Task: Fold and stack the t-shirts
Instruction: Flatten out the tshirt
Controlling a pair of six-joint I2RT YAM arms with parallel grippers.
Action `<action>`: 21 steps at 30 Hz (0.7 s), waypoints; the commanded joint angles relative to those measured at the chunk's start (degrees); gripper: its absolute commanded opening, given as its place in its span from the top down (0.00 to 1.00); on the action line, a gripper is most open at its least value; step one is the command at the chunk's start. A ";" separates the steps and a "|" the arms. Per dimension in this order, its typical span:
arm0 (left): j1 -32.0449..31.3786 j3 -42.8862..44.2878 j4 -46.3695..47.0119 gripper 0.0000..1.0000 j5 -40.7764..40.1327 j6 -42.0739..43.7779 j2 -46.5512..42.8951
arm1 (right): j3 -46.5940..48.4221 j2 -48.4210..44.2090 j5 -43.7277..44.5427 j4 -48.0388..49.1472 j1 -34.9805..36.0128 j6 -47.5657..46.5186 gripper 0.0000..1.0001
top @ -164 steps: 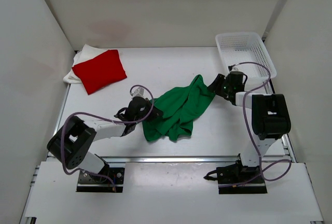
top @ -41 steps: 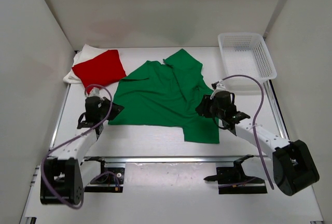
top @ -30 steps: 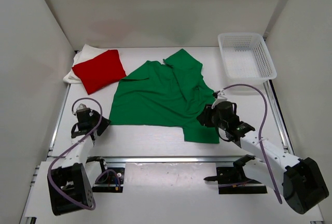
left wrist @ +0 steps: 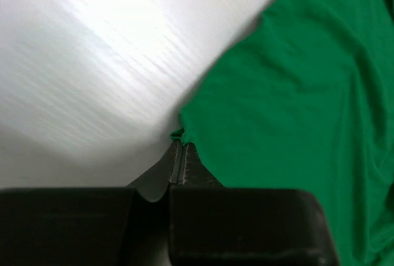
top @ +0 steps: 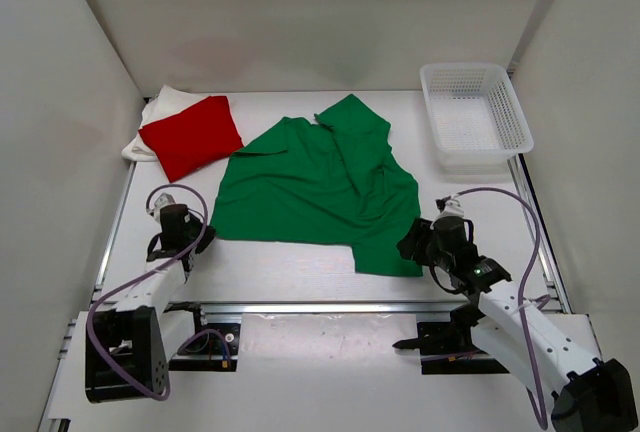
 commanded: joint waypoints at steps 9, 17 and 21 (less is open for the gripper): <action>-13.23 5.31 2.90 1.00 2.52 0.90 -6.15 | 6.35 7.20 15.33 -18.80 6.51 9.54 0.56; -19.64 4.07 5.27 1.00 2.71 -0.16 -9.32 | 10.85 13.78 14.56 -24.62 4.94 10.17 0.57; -20.61 3.63 6.77 1.00 3.50 -0.69 -8.44 | 8.39 15.03 12.88 -23.73 6.42 12.26 0.61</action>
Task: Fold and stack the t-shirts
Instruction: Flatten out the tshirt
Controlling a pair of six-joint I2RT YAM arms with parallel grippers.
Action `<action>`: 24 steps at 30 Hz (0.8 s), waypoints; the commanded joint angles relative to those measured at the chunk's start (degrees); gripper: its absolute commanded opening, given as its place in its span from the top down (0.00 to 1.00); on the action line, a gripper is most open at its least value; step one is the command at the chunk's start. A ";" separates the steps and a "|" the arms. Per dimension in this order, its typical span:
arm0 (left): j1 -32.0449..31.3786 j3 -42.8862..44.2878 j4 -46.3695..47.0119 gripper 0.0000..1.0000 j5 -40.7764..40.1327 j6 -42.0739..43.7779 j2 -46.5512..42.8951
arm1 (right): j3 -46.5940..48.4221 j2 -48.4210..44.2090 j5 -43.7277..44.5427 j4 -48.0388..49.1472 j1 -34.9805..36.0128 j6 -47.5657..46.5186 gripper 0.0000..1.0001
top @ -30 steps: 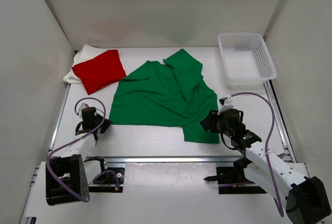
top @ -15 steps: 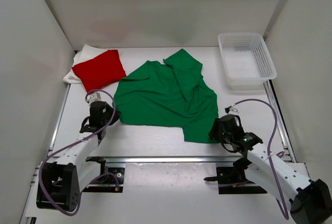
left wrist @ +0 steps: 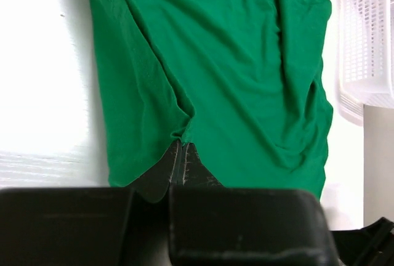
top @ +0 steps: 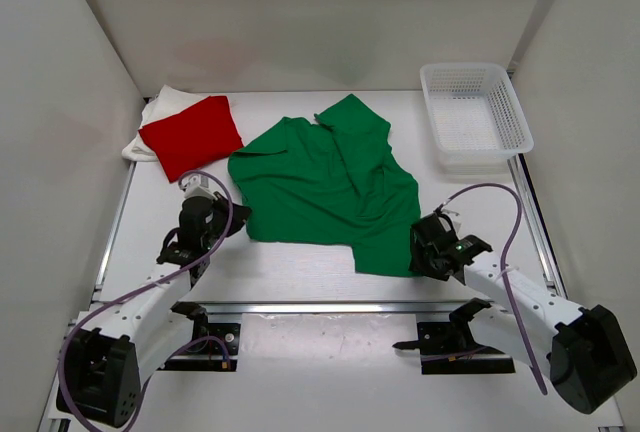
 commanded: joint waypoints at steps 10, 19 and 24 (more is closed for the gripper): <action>-0.51 -0.09 3.90 1.00 2.76 -2.18 0.77 | -4.25 1.44 -5.71 5.98 -3.05 0.37 0.97; 4.93 23.33 -3.21 1.00 16.55 -0.77 6.65 | 27.80 -8.06 5.00 -4.01 -2.11 -9.81 1.00; 16.43 40.66 -3.92 1.00 27.89 -6.13 6.48 | 62.13 -0.16 14.58 -11.76 4.31 -18.94 1.00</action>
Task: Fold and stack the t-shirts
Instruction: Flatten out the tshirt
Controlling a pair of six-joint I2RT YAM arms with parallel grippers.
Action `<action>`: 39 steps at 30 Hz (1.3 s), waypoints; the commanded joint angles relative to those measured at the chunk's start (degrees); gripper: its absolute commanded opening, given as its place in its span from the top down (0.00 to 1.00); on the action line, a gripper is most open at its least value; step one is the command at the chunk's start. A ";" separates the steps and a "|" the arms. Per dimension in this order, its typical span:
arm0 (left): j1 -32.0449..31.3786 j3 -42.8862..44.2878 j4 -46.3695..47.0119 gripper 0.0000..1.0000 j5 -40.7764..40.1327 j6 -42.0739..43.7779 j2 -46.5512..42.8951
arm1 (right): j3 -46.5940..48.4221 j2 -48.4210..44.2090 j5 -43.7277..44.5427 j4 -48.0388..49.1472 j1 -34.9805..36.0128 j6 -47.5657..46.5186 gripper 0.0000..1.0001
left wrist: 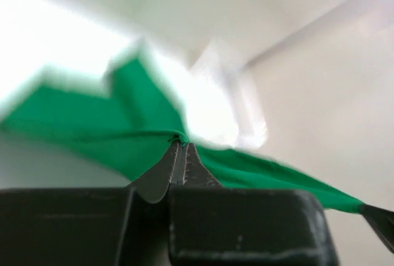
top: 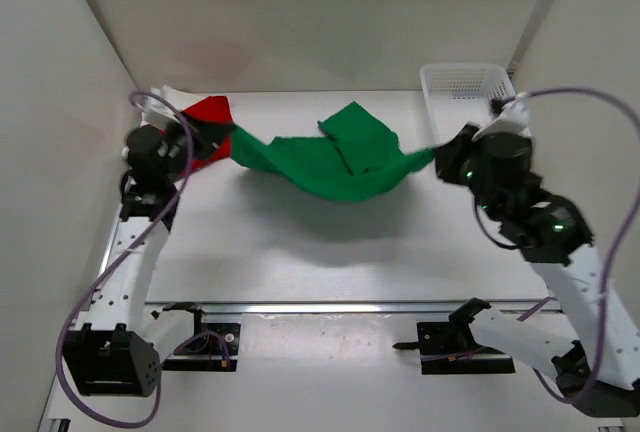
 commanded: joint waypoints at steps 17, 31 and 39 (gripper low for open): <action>12.36 19.92 0.93 1.00 1.53 -6.40 7.61 | 56.88 39.57 -24.78 1.85 -19.68 -25.42 1.00; 3.11 43.42 1.55 1.00 -3.42 -7.26 38.90 | 70.67 63.25 -29.15 18.35 -27.43 -24.45 1.00; 8.91 56.55 1.28 1.00 -3.94 -8.67 37.51 | 69.71 53.92 -26.31 27.71 -28.11 -28.33 1.00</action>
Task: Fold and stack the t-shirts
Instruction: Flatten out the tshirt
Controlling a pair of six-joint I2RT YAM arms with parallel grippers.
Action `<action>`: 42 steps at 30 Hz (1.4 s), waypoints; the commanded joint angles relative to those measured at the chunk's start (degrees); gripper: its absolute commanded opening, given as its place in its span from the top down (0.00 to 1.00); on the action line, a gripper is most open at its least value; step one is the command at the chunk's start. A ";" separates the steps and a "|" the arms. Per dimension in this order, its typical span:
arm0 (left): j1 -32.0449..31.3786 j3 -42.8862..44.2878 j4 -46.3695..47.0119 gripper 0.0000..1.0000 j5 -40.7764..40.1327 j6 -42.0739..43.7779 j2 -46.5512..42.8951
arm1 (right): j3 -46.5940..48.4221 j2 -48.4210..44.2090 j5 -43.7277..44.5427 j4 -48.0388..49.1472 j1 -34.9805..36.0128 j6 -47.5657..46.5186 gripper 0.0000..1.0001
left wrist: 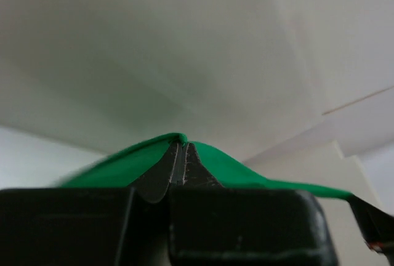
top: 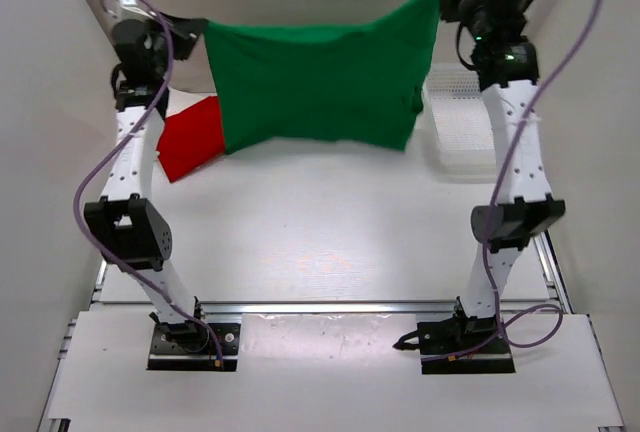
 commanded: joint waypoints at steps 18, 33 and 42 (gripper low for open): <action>5.43 -63.46 16.54 1.00 -7.85 5.62 -33.55 | -89.67 -47.55 6.76 19.52 0.99 9.60 1.00; 15.09 -81.36 -4.53 1.00 6.64 17.73 -49.81 | -116.07 -85.15 5.88 -6.82 13.54 34.81 1.00; 8.52 -77.84 -18.42 1.00 6.67 22.84 -55.45 | -109.05 -98.38 20.12 -26.60 34.64 49.42 1.00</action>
